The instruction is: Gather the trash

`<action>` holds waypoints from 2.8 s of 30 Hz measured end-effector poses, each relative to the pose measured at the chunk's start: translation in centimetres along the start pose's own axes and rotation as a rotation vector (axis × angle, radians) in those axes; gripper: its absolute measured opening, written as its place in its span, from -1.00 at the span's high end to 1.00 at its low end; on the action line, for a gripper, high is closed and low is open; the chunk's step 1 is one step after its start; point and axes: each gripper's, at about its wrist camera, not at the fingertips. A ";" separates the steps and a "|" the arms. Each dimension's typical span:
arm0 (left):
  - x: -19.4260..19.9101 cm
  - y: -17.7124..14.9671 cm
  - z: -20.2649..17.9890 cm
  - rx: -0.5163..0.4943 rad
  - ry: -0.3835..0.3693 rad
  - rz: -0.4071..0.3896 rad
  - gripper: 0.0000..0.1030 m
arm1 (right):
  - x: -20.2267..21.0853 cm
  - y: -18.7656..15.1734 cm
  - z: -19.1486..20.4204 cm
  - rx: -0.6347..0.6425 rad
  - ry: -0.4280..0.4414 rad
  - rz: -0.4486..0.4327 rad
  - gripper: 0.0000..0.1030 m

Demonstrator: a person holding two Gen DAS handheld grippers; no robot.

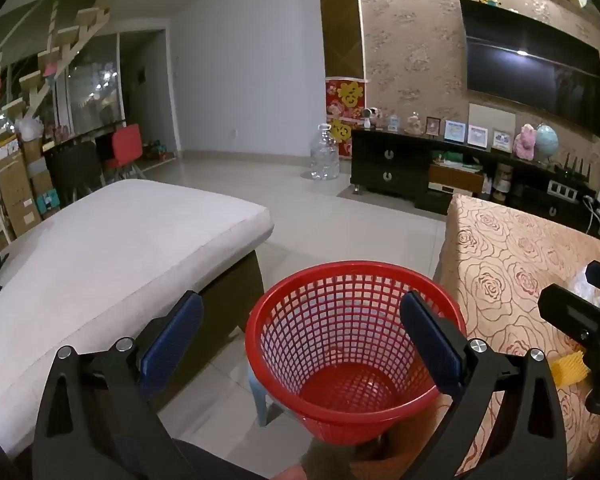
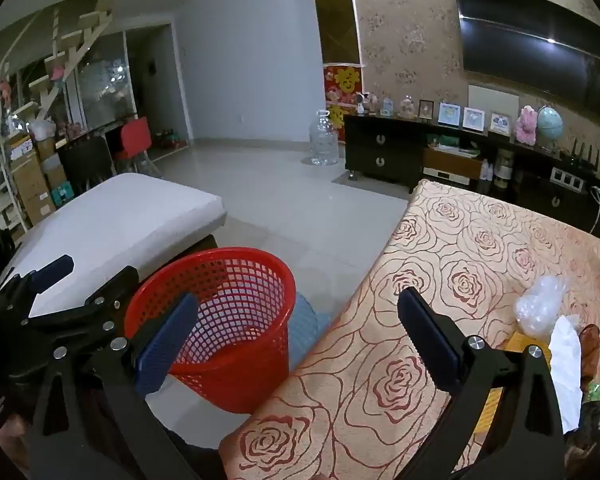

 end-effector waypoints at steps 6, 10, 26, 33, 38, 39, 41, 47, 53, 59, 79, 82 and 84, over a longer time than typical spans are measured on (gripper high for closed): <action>-0.1 0.1 0.0 0.002 -0.002 0.003 -0.85 | 0.0 -0.1 -0.4 -0.008 -0.005 0.017 -0.89; -0.1 -0.1 -0.3 -0.013 0.003 0.004 -0.85 | -0.1 0.1 0.0 -0.006 -0.008 0.030 -0.89; -0.1 0.0 0.0 -0.012 0.000 0.006 -0.85 | -0.6 -0.4 -0.4 -0.002 -0.001 0.033 -0.89; -0.1 0.0 -0.1 -0.011 0.001 0.007 -0.85 | -0.7 -0.5 -0.4 -0.001 -0.002 0.034 -0.89; -0.1 0.0 -0.1 -0.011 0.001 0.007 -0.85 | -0.7 -0.4 -0.4 -0.002 -0.002 0.035 -0.89; -0.1 0.0 -0.1 -0.012 0.001 0.007 -0.85 | -0.7 -0.4 -0.4 -0.001 -0.002 0.035 -0.89; -0.1 0.0 -0.1 -0.012 0.001 0.007 -0.85 | -0.7 -0.5 -0.4 -0.001 -0.002 0.037 -0.89; -0.1 0.0 -0.1 -0.012 0.001 0.008 -0.85 | -0.7 -0.5 -0.4 -0.001 0.000 0.036 -0.89; -0.1 0.0 -0.1 -0.012 0.001 0.008 -0.85 | -0.7 -0.7 -0.5 -0.001 0.000 0.036 -0.89; -0.1 0.0 -0.1 -0.011 0.001 0.009 -0.85 | -0.7 -0.6 -0.5 -0.001 0.000 0.038 -0.89; -0.1 0.0 -0.1 -0.011 0.001 0.010 -0.85 | -0.7 -0.6 -0.5 0.000 0.001 0.038 -0.89; -0.1 0.0 -0.1 -0.011 0.001 0.010 -0.85 | -0.7 -0.6 -0.4 0.000 0.000 0.038 -0.89; -0.1 0.0 -0.1 -0.011 -0.001 0.009 -0.85 | -0.7 -0.6 -0.4 0.001 0.001 0.038 -0.89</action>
Point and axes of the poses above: each gripper's, at about its wrist camera, not at the fingertips, and x roughly against the way its jaws point, z to its left, y to its top, and after that the axes turned 9 degrees about -y, right-handed
